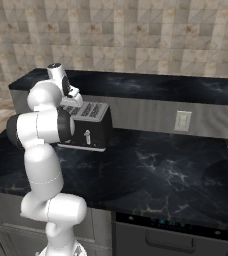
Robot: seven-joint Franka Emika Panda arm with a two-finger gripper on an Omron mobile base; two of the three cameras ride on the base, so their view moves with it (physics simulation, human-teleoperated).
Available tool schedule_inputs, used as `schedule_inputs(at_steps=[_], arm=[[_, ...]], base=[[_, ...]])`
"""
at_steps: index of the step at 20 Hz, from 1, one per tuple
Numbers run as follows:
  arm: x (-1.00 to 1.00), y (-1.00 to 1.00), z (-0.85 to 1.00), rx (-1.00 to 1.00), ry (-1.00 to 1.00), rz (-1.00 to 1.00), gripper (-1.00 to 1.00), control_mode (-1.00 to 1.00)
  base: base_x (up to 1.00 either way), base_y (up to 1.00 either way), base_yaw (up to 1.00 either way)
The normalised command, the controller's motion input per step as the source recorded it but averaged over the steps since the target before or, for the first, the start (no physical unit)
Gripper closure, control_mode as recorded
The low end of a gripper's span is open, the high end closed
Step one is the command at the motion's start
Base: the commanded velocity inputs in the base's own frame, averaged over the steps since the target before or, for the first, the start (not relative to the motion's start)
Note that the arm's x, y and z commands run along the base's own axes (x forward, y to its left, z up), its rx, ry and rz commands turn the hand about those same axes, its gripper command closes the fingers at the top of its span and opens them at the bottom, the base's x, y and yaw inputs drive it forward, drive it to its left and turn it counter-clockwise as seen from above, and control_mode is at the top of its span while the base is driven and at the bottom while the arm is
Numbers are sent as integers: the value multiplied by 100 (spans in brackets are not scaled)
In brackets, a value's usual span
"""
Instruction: Start the toaster. Once the lever pops up, take the bread to the plate on the dining counter.
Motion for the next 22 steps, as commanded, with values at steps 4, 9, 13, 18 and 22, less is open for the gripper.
schedule_inputs(at_steps=[4, 9, 13, 18, 22], arm=[[0, 0, 0, 0, 0, 0, -100, -100], [0, 0, 0, 0, 0, 0, -100, -100], [0, 0, 0, 0, 0, 0, -100, -100], [0, 0, 0, 0, 0, 0, -100, -100], [0, 0, 0, 0, 0, 0, -100, -100]], base=[[0, 0, 0], [0, 0, 0], [0, 0, 0], [0, 0, 0], [0, 0, 0]])
